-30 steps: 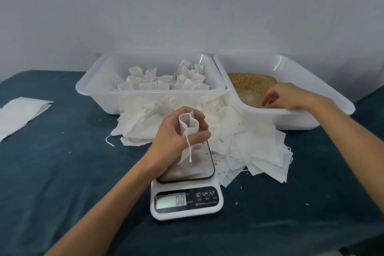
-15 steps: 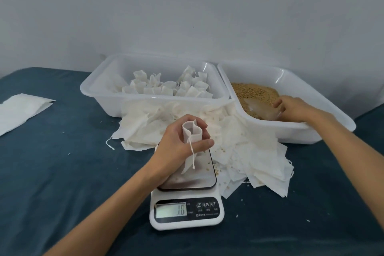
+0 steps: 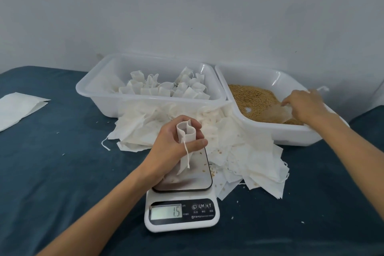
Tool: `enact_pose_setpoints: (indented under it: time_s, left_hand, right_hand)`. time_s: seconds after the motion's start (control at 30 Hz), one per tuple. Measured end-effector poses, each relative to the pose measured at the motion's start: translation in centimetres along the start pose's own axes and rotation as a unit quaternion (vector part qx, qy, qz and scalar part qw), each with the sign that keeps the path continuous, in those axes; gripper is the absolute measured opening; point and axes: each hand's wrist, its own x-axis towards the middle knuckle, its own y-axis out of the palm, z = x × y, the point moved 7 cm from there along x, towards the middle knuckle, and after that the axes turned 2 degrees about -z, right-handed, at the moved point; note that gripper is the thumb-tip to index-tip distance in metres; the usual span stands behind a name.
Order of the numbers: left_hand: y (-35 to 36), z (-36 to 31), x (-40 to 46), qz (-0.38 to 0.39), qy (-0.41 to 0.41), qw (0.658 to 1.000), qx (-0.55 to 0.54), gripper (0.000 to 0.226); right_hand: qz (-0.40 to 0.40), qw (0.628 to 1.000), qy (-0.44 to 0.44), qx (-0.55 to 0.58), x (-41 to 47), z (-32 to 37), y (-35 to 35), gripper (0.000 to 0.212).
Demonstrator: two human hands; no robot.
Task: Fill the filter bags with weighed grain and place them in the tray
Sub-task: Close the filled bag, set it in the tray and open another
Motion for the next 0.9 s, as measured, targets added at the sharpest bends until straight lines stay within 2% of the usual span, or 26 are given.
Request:
enact_pose_setpoints:
  time_s: [0.1,0.23,0.47,0.6,0.9]
  left_hand:
    - [0.1,0.2,0.0,0.001,-0.003,1.0,0.001,0.027]
    - [0.0,0.3,0.0,0.001,-0.01,1.0,0.004,0.026]
    - [-0.1,0.2,0.0,0.006,-0.006,1.0,0.0,0.026]
    - [-0.1,0.0,0.0,0.01,0.001,1.0,-0.008,0.026]
    - [-0.3,-0.1,0.1,0.003,0.009,1.0,-0.005,0.025]
  right_hand:
    - [0.035,0.988,-0.061,0.14,-0.3,2.3,0.1,0.046]
    - [0.041,0.968,-0.042,0.246,-0.4,2.4,0.3,0.038]
    - [0.024,0.955,-0.012,0.295,-0.6,1.5,0.6,0.039]
    - [0.014,0.923,0.039,0.383,-0.8,0.7,0.8,0.036]
    - [0.023,0.903,0.039,0.427,-1.4,0.8,0.2,0.033]
